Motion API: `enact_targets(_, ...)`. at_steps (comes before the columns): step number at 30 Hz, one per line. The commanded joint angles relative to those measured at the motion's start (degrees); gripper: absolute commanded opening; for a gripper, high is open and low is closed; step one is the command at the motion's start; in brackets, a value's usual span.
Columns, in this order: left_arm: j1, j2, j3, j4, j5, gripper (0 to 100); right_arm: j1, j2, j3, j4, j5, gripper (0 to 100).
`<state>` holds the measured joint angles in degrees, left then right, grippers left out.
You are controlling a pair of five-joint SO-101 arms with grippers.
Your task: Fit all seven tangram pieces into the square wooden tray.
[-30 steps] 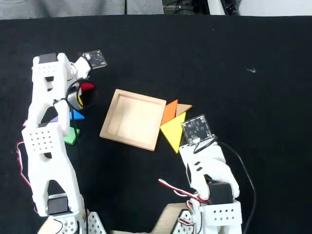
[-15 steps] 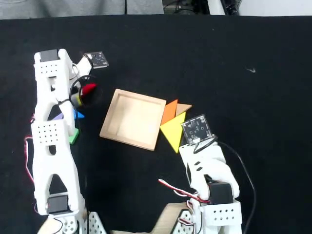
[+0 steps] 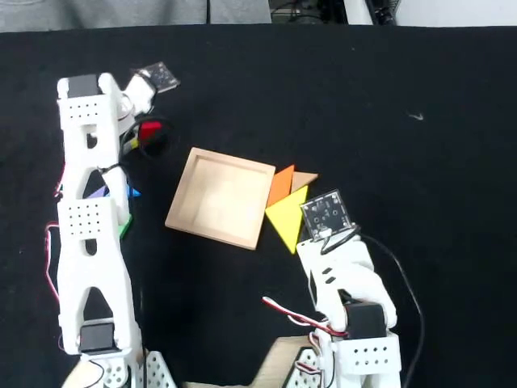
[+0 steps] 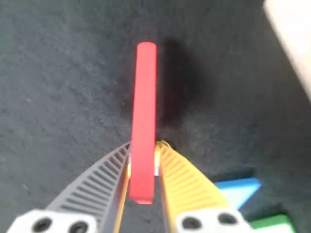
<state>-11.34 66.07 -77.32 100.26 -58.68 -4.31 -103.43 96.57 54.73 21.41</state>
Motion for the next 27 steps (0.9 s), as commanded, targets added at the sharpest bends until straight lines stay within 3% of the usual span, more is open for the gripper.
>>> enact_targets(1,2.4,-13.7,8.2,0.8,5.0,3,-0.5,-4.6,0.0,0.2,0.4,1.2)
enact_targets(7,6.5,-39.7,35.1,0.5,10.1,3,-0.5,-4.6,0.0,0.2,0.4,1.2)
enact_targets(12,10.1,-55.8,49.7,0.5,17.3,3,-0.5,-4.6,0.0,0.2,0.4,1.2)
enact_targets(21,19.7,-68.7,65.0,0.1,43.6,3,-0.4,-4.5,0.0,0.2,0.4,1.2)
enact_targets(24,23.2,-69.0,72.7,-5.5,49.5,3,-0.3,-4.5,0.0,0.3,0.4,1.2)
enact_targets(27,23.3,-68.7,80.8,-16.5,51.1,3,-0.3,-4.5,0.0,0.3,0.4,1.2)
